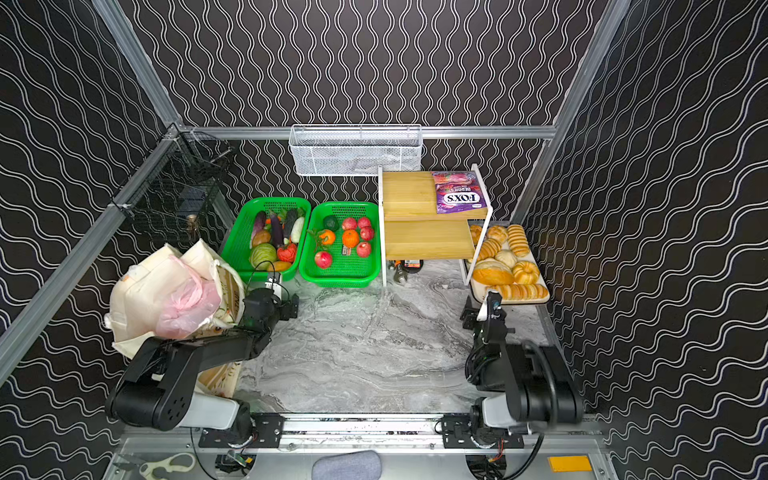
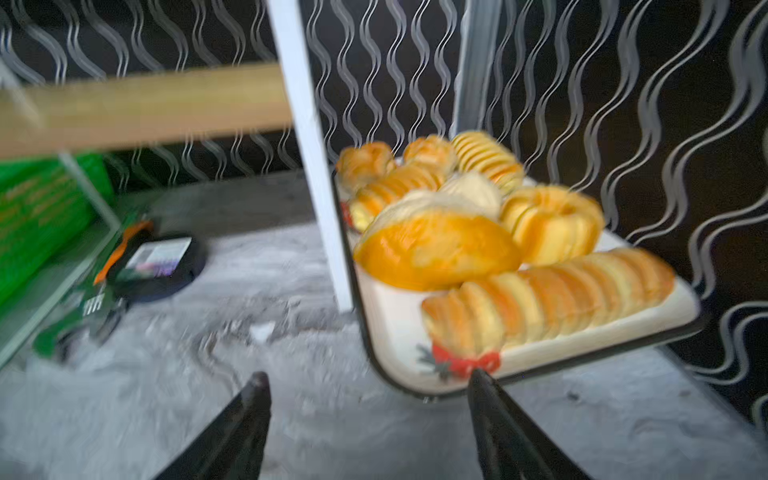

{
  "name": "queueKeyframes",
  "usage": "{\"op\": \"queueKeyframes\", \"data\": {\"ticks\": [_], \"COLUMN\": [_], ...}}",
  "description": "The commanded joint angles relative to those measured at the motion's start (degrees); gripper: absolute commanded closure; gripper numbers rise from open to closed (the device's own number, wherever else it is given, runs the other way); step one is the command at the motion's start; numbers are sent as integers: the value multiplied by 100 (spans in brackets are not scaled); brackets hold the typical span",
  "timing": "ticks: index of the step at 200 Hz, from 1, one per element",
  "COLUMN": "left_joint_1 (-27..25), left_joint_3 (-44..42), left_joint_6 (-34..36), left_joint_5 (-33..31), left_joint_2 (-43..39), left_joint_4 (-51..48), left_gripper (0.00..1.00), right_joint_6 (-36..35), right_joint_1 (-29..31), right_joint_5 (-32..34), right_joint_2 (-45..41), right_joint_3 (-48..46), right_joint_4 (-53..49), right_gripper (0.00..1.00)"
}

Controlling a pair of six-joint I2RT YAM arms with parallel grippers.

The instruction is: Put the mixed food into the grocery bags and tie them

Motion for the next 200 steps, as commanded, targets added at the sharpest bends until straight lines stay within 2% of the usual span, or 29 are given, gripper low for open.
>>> {"op": "queueKeyframes", "data": {"ticks": [1, 4, 12, 25, 35, 54, 73, 82, 95, 107, 114, 135, 153, 171, 200], "left_joint_1": [64, 65, 65, 136, 263, 530, 549, 520, 520, 531, 548, 558, 538, 531, 531], "left_joint_3": [-28, -58, -157, -241, -332, -533, -665, -703, -503, -260, -192, -206, -237, -257, -247], "left_joint_6": [191, 244, 399, 474, 439, 190, 306, 466, 288, 181, 93, 88, 120, 126, 110], "left_joint_5": [334, 350, 323, 340, 353, 291, 579, 676, 458, -57, 10, -110, -157, -163, -158], "left_joint_2": [74, 92, 133, 158, 216, 465, 1089, 1421, 1132, 1329, 1270, 1295, 1317, 1302, 1275], "left_joint_4": [729, 832, 1168, 1414, 1665, 2307, 3102, 3666, 2786, 2667, 2400, 2490, 2598, 2636, 2557], "left_gripper": [1, 2, 1, 1, 1, 1, 1, 1, 1, 1, 1, 1, 1, 1, 1], "right_joint_6": [-225, -224, -215, -137, -85, 340, 118, 177, 229, 176, 128, 237, 196, 301, 279], "right_joint_1": [152, 157, 206, 234, 237, 237, 262, 262, 262, 259, 266, 279, 280, 263, 254], "right_joint_5": [-453, -450, -249, 126, 357, 915, 949, 954, 946, 963, 977, 1047, 1040, 1029, 1016], "right_joint_2": [173, 1, -227, 159, 331, -54, 296, 190, 101, 180, 264, 183, 273, 201, 241], "right_joint_3": [44, 115, 359, 529, 636, 1105, 1085, 1143, 1217, 1165, 1116, 1217, 1165, 1226, 1234], "right_joint_4": [1238, 858, 90, 424, 571, -1088, -402, -729, -1047, -762, -519, -911, -625, -910, -836], "right_gripper": [22, 21, 9, 0, 0, 0, 0, 0, 0, 0, 0, 0, 0, 0, 0]}}
